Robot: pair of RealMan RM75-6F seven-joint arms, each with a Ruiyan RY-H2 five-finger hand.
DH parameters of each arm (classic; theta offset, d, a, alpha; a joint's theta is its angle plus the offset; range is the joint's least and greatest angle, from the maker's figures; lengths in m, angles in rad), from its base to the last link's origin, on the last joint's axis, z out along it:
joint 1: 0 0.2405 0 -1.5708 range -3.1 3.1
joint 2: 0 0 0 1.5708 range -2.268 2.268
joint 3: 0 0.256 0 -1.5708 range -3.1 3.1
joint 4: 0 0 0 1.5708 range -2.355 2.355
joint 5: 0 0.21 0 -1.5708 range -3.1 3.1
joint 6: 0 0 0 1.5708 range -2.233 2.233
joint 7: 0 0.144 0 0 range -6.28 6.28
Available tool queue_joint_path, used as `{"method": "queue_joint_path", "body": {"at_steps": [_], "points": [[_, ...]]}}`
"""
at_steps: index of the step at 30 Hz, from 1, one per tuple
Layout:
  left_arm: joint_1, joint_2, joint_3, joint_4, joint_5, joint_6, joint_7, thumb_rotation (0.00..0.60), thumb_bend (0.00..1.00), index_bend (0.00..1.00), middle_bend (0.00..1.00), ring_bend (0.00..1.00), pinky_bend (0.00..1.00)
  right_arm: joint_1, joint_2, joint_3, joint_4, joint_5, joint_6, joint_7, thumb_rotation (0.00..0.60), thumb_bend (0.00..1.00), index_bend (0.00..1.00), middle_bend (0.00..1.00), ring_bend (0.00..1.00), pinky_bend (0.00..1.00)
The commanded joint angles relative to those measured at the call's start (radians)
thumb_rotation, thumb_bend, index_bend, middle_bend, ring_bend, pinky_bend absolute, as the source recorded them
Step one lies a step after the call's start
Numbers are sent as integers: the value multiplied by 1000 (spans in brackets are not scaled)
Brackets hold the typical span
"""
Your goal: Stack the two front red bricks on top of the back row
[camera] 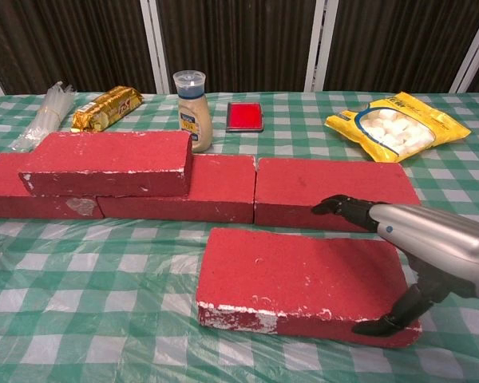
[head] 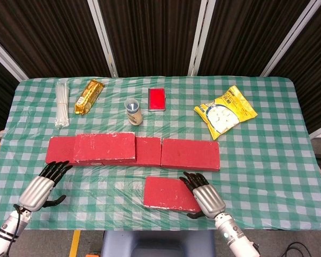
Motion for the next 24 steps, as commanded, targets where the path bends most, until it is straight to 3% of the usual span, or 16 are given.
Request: {"method": "queue_joint_path", "body": {"at_steps": [1,8,19,21,24], "points": [[-1,3,-6,2,-5,-15,-5,600,288,0,0,0,16,39,-36,26,6,86,-31,-47,600,65,0,0,0,0],[6,15,-25,-21,-35,-45,5,600,288,0,0,0,17,99,-68,42,3,234,-42,-126,600,65,0,0,0,0],[16,10,-42,-5,-13,-31,-24,600,287,0,0,0,19,171,-84,50,-1,363,-22,-174,593,64,7,17,0,1],[18,8,-44,1,-12,-31,-29,600,287,0,0,0,19,175,-90,48,1,367,-4,-177,587,65,66,87,4,27],[16,15,-41,-2,-8,-43,-39,600,290,0,0,0,20,181,-99,42,1,385,18,-183,579,66,253,242,111,160]]}}
